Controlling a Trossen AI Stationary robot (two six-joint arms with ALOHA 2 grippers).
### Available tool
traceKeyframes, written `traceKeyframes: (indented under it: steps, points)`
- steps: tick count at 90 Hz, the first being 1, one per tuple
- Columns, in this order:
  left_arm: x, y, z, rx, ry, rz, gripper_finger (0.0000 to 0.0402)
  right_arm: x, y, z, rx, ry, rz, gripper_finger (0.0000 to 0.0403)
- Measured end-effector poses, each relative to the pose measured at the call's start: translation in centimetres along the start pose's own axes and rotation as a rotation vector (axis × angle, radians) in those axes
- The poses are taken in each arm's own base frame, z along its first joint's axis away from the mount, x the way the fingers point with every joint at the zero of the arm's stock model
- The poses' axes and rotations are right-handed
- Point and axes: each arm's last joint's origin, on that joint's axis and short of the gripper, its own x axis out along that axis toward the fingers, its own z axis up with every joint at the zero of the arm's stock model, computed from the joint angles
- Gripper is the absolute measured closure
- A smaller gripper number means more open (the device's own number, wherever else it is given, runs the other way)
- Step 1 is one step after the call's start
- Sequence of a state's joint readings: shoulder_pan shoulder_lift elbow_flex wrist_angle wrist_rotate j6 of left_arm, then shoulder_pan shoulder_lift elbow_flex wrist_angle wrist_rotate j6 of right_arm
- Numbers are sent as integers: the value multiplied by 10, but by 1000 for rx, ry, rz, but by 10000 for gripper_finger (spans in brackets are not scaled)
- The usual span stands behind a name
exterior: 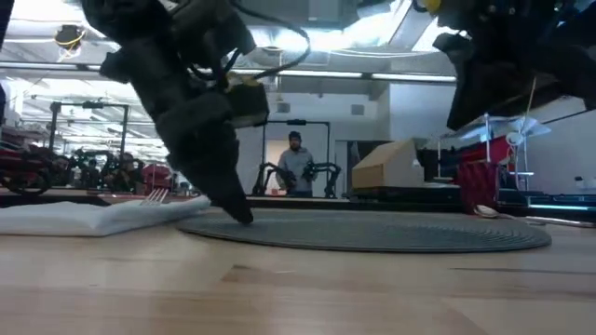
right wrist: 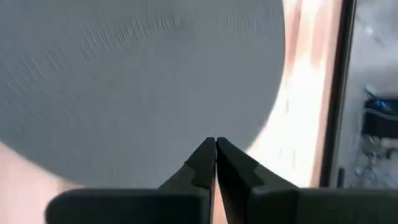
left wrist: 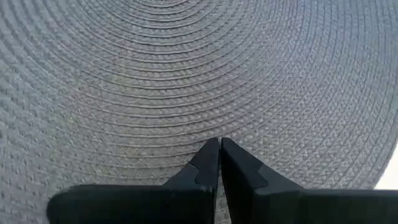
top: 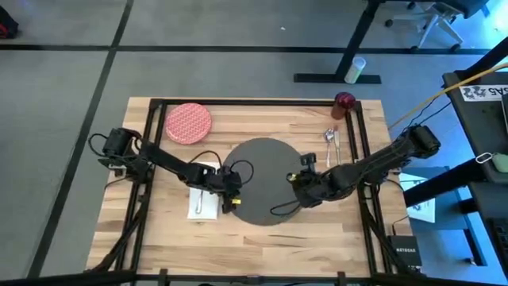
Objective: Set table place
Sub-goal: Adjust the gray placemat, then put the silver table knife on the gray placemat
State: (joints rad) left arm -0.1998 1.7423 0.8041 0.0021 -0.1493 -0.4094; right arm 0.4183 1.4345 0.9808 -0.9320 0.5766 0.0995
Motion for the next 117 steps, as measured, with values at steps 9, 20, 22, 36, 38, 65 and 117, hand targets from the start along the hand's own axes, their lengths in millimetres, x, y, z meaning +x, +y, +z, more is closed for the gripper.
traceKeyframes:
  steps: [9,20,22,36,38,65,117]
  points:
    - [-1,-4,-2,-5,1,-4,402,0,0,-4,7,37,-4,403]
    - [-2,-10,-4,-2,-9,-13,402,5,2,-9,24,55,-5,403]
    - [-2,-11,-4,0,-10,-14,402,6,3,-10,30,59,-3,403]
    - [-2,-15,-2,14,-53,-39,402,11,7,-17,74,95,34,403]
    - [-2,-16,-1,15,-65,-45,402,11,7,-17,78,95,36,403]
    - [-4,-6,25,10,-257,-84,402,-12,-19,-50,278,226,-23,403]
    - [-3,20,44,36,-333,-98,402,-1,-65,-134,1026,409,-107,382]
